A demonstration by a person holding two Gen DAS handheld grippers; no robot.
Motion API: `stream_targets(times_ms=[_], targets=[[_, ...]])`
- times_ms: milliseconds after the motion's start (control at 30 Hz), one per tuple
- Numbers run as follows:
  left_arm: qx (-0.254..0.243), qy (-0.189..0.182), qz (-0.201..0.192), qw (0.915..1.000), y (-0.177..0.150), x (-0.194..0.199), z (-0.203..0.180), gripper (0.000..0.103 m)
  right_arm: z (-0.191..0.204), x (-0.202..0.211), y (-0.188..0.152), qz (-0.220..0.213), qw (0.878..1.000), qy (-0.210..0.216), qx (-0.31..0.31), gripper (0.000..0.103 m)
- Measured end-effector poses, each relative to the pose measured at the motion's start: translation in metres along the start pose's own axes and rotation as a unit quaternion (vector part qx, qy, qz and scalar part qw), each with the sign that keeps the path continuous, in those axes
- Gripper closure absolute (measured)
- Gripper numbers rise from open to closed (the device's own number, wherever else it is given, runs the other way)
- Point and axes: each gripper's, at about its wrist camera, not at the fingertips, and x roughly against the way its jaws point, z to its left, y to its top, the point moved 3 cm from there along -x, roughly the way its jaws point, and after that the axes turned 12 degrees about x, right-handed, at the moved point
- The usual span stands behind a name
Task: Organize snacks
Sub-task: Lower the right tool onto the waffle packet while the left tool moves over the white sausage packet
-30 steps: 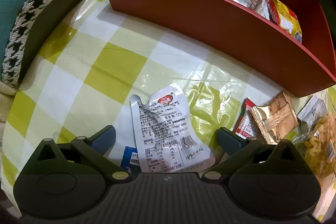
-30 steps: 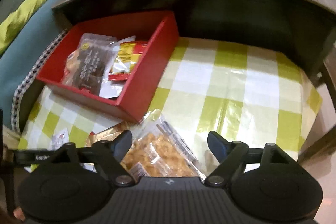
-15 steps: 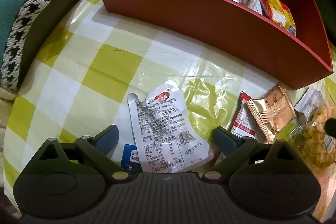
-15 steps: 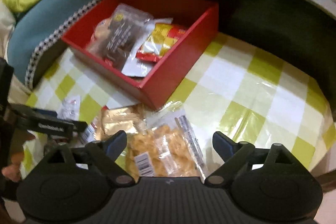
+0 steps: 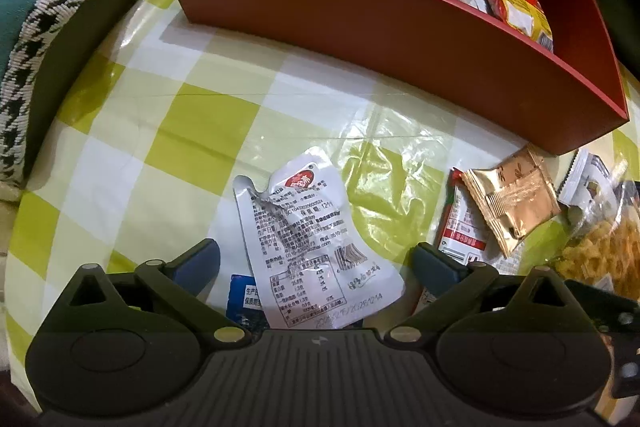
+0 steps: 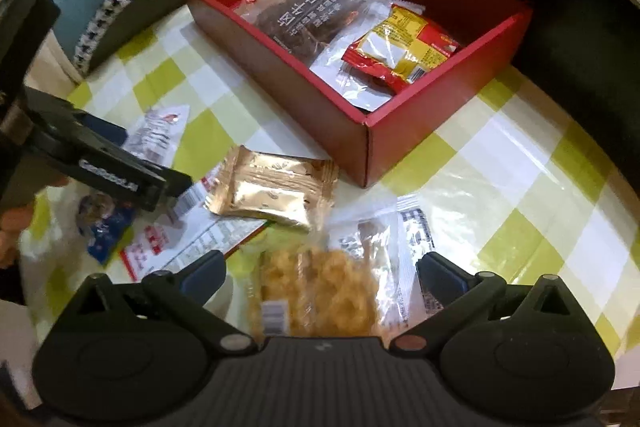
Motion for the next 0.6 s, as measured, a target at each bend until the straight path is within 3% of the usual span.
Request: stream_targets(times_ms=[167, 267, 400, 500, 600], targets=[[-0.003, 0.003, -0.002, 1.0, -0.001, 0.0, 0.001, 0.0, 0.012, -0.011, -0.004, 0.012, 0.996, -0.084, 0.024, 0.0], [-0.003, 0.004, 0.002, 1.0, -0.002, -0.001, 0.001, 0.0, 0.013, -0.009, -0.003, 0.015, 0.994, -0.105, 0.01, 0.0], [0.0, 0.003, 0.004, 1.0, -0.001, 0.0, 0.002, 0.002, 0.005, 0.006, -0.004, 0.0, 0.994, -0.103, -0.036, 0.027], [0.004, 0.001, 0.003, 1.0, 0.0, 0.005, 0.005, 0.01, 0.003, 0.013, -0.007, -0.009, 0.993, -0.103, -0.061, 0.033], [0.011, -0.001, 0.0, 0.9999, 0.003, 0.011, 0.012, 0.029, 0.007, 0.018, -0.007, -0.016, 0.992, -0.106, -0.067, 0.037]])
